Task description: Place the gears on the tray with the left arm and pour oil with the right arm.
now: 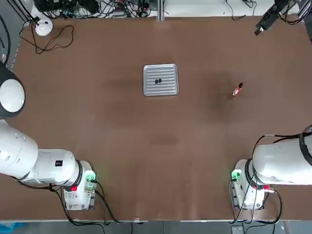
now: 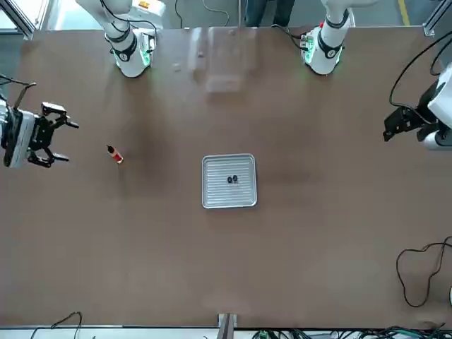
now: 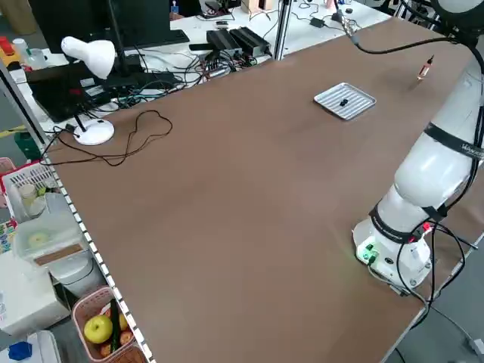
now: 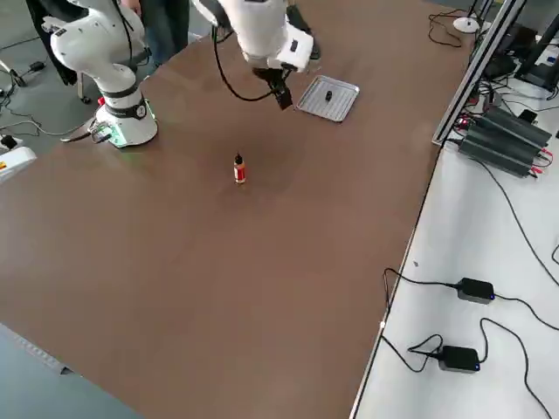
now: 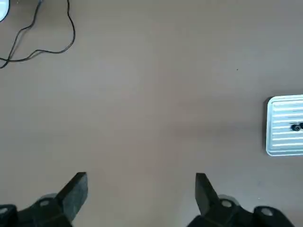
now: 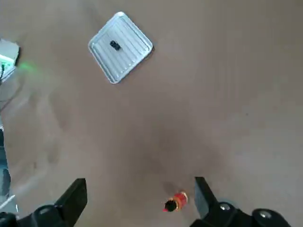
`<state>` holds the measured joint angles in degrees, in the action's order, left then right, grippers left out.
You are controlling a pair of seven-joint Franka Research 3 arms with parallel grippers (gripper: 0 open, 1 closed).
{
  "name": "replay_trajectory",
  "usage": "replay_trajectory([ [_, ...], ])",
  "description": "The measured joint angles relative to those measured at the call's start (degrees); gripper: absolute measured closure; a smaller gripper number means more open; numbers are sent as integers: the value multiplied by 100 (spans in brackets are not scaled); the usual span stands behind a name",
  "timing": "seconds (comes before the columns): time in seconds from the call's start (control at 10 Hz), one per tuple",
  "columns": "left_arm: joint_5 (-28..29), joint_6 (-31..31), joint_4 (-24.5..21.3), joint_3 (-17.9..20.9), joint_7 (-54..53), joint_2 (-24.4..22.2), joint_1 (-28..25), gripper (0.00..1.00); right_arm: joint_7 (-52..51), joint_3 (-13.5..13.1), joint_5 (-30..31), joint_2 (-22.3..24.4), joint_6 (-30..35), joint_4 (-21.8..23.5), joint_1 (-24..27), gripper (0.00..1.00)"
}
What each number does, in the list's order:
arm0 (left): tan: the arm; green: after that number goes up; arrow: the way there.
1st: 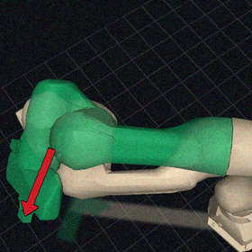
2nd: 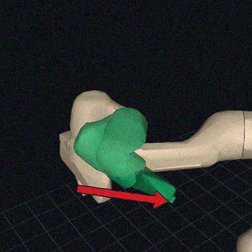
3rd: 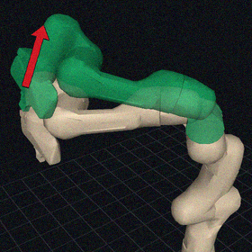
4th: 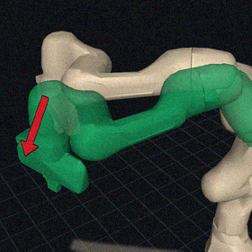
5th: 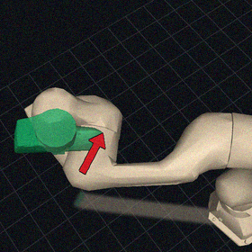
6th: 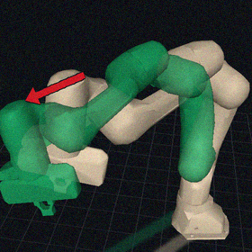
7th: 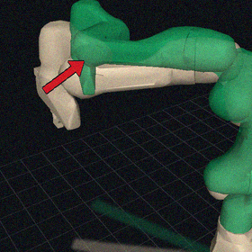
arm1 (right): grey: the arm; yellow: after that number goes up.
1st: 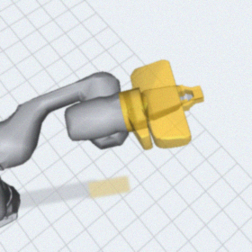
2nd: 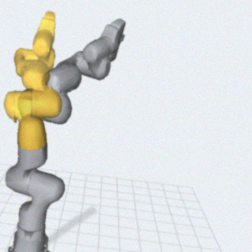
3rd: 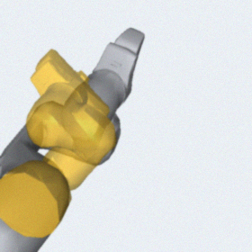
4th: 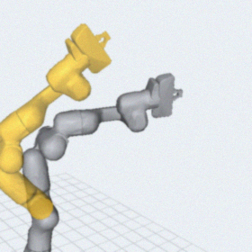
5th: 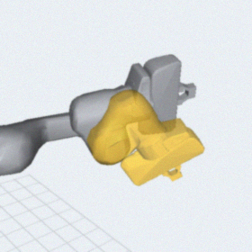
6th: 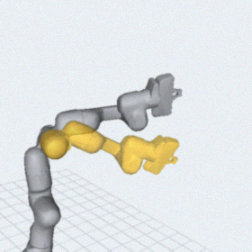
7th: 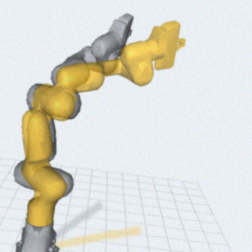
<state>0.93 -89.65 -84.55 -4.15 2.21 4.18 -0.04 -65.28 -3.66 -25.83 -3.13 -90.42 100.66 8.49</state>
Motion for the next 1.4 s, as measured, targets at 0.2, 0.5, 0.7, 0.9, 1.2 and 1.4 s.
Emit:
replay_trajectory([
  [0.2, 0, 0, 1, 1, 0, 0, -2, 0, 1233, -1, 795, 134, -3, -317, -238, 0],
  [0.5, 0, 0, 6, 1, -2, 0, -2, 0, 2819, 6, 1703, 155, 137, -761, -601, 0],
  [0.7, 0, 0, 8, 1, -2, 0, -2, 0, 3913, -14, 1981, 158, 222, -1093, -602, 0],
  [0.9, 0, 0, 10, 3, -2, 0, -3, 0, 4990, -54, 2076, 160, 507, -1431, -601, 0],
  [1.2, 0, 0, 25, 4, -2, 0, -3, 0, 5601, -61, 2321, 159, 736, -1726, -604, 0],
  [1.4, 0, 0, 76, 5, -2, -1, -4, 0, 5645, -48, 2321, 161, 965, -1955, -616, 0],
])
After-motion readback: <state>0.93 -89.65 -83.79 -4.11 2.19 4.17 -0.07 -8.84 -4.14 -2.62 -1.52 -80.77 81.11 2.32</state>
